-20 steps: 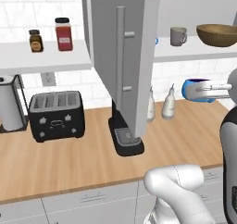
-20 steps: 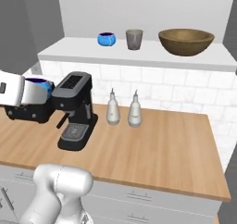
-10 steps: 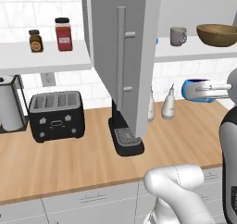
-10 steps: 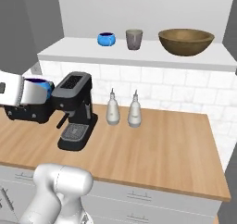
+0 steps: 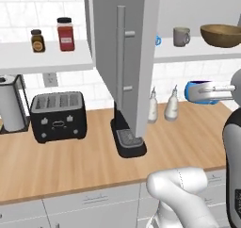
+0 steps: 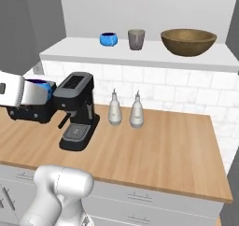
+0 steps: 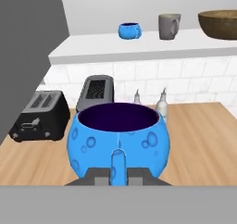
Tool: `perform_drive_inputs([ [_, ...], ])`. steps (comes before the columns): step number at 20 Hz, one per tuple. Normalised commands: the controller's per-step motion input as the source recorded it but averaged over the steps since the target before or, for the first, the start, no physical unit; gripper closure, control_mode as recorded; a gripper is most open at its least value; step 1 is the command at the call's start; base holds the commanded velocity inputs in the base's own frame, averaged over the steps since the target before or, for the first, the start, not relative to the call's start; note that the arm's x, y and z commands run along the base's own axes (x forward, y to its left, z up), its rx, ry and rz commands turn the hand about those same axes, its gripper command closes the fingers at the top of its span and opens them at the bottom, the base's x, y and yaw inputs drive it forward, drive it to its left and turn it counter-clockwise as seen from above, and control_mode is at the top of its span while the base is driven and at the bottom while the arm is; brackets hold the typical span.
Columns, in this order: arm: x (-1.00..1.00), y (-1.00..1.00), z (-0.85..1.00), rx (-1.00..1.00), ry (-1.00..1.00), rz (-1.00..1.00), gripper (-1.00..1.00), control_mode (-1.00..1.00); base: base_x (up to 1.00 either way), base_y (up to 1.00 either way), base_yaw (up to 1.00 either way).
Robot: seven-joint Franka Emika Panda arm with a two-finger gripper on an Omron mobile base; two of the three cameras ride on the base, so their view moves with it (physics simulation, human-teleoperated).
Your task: Gather all objects into one cabinet and sort the glasses and bowls to opposite sides.
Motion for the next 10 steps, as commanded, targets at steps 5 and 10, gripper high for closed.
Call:
perform_drive_inputs([
  [5, 0.0, 0.0, 0.0, 0.0, 0.0, 0.0, 1.0, 1.0, -0.37, -0.52, 0.0],
  [10, 0.0, 0.0, 0.0, 0.0, 0.0, 0.0, 1.0, 1.0, -0.26, -0.7, 0.0],
])
